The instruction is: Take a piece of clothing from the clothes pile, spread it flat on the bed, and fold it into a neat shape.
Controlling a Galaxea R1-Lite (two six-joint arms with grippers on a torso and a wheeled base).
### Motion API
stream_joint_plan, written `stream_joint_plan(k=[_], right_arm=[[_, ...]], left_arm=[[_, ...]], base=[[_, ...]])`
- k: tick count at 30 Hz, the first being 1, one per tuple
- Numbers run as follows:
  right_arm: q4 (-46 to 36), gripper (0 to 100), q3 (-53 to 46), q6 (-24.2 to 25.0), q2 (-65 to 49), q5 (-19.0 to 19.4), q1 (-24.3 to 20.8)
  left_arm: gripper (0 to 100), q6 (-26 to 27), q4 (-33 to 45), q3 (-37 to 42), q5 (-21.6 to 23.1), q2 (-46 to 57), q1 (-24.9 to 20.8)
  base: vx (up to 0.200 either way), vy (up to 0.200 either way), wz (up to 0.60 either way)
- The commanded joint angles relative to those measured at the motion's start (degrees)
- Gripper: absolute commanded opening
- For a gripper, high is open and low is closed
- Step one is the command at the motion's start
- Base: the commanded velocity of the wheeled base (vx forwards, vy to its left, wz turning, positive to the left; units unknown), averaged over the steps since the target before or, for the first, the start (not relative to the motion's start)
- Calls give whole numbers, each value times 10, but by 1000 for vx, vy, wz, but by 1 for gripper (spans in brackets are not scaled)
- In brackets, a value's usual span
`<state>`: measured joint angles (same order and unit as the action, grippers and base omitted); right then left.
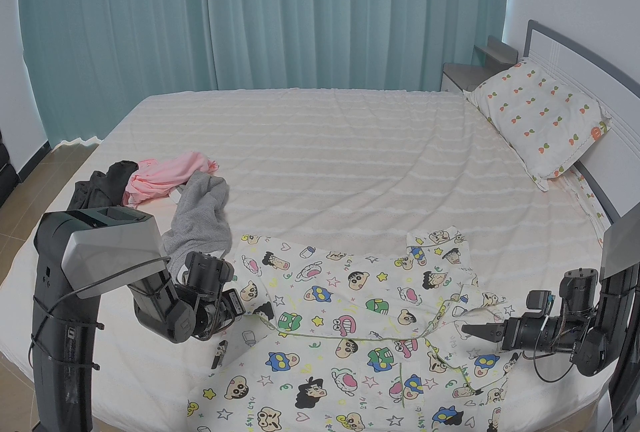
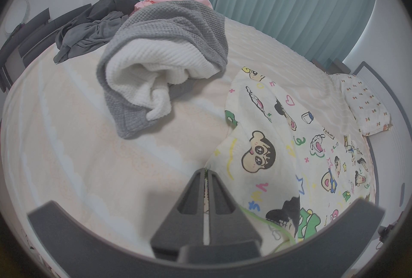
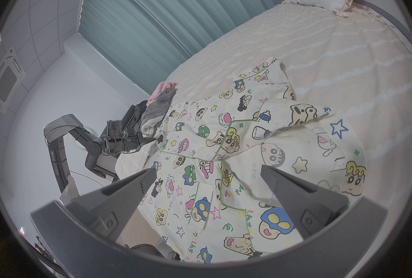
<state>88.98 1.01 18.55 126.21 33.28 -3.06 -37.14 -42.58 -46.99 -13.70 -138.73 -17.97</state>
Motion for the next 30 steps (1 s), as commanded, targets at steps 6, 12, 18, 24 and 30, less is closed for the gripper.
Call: stream_joint_plan(k=[6, 12, 18, 24, 30], right_arm=[[5, 100, -9, 1, 1, 0, 0], [5, 100, -9, 1, 1, 0, 0], [5, 100, -9, 1, 1, 0, 0], [5, 100, -9, 1, 1, -1, 0], [5, 100, -9, 1, 1, -1, 0]], left_arm=[[0, 1, 0, 64, -3, 45, -4], [0, 1, 0, 82, -19, 43, -4], [0, 1, 0, 86, -20, 42, -4], [0, 1, 0, 95, -26, 41, -4], [0, 1, 0, 112, -26, 44, -4]], base=[[0, 0, 0], [0, 0, 0], [0, 0, 0], [0, 0, 0], [0, 0, 0]])
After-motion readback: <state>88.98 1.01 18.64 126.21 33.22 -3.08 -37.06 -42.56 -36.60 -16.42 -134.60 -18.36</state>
